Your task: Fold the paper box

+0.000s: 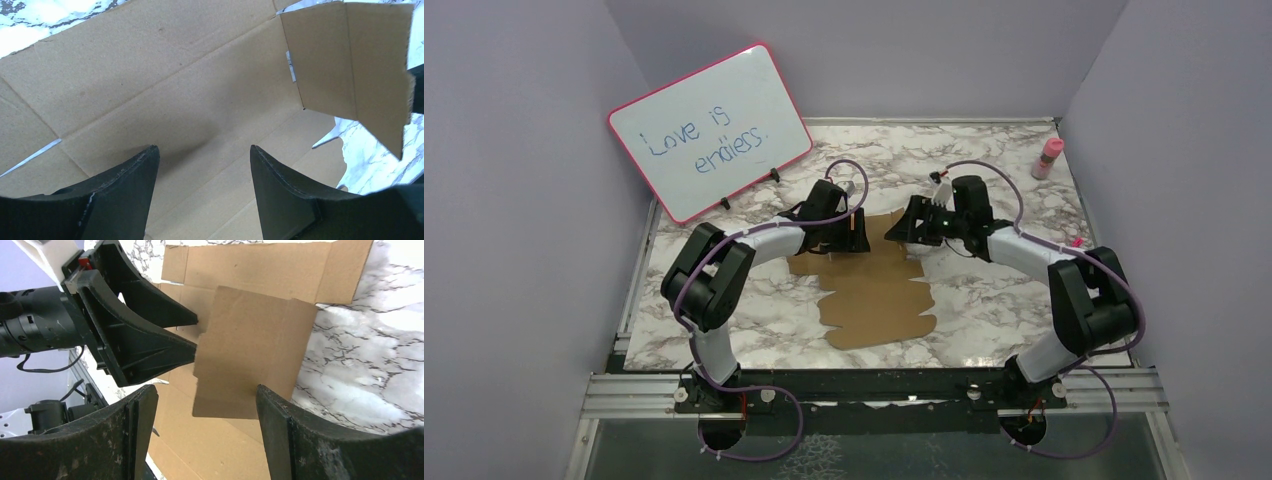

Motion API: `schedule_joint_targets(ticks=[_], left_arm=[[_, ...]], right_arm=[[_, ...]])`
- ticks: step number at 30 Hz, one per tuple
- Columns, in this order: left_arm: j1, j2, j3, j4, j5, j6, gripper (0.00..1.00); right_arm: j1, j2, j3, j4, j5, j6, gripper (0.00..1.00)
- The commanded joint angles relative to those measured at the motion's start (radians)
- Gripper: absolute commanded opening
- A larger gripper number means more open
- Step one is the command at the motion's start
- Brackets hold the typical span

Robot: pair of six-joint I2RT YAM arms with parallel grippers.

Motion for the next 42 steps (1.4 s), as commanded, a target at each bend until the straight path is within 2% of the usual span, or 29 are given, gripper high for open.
schedule_joint_targets(ticks=[1, 11, 20, 30, 33, 39, 42], left_arm=[[-0.005, 0.029, -0.003, 0.009, 0.016, -0.004, 0.69], [-0.005, 0.023, -0.008, 0.01, 0.013, -0.003, 0.69], [-0.005, 0.025, -0.007, 0.011, 0.013, -0.003, 0.69], [-0.005, 0.016, -0.006, 0.011, 0.002, -0.008, 0.69], [-0.005, -0.003, 0.002, 0.003, -0.01, -0.006, 0.69], [-0.029, -0.078, 0.017, -0.022, -0.052, -0.007, 0.69], [-0.056, -0.114, 0.021, -0.051, -0.086, 0.009, 0.69]], right_arm=[[0.032, 0.039, 0.034, 0.027, -0.012, 0.016, 0.77], [0.043, 0.008, 0.078, -0.042, 0.041, -0.026, 0.77], [0.041, -0.12, 0.081, -0.194, 0.285, -0.103, 0.84], [0.039, -0.248, -0.044, -0.307, 0.522, -0.065, 0.87], [0.041, -0.28, -0.082, -0.308, 0.497, -0.074, 0.87], [0.041, -0.289, -0.18, -0.232, 0.312, -0.02, 0.86], [0.041, -0.271, -0.225, -0.185, 0.267, 0.012, 0.86]])
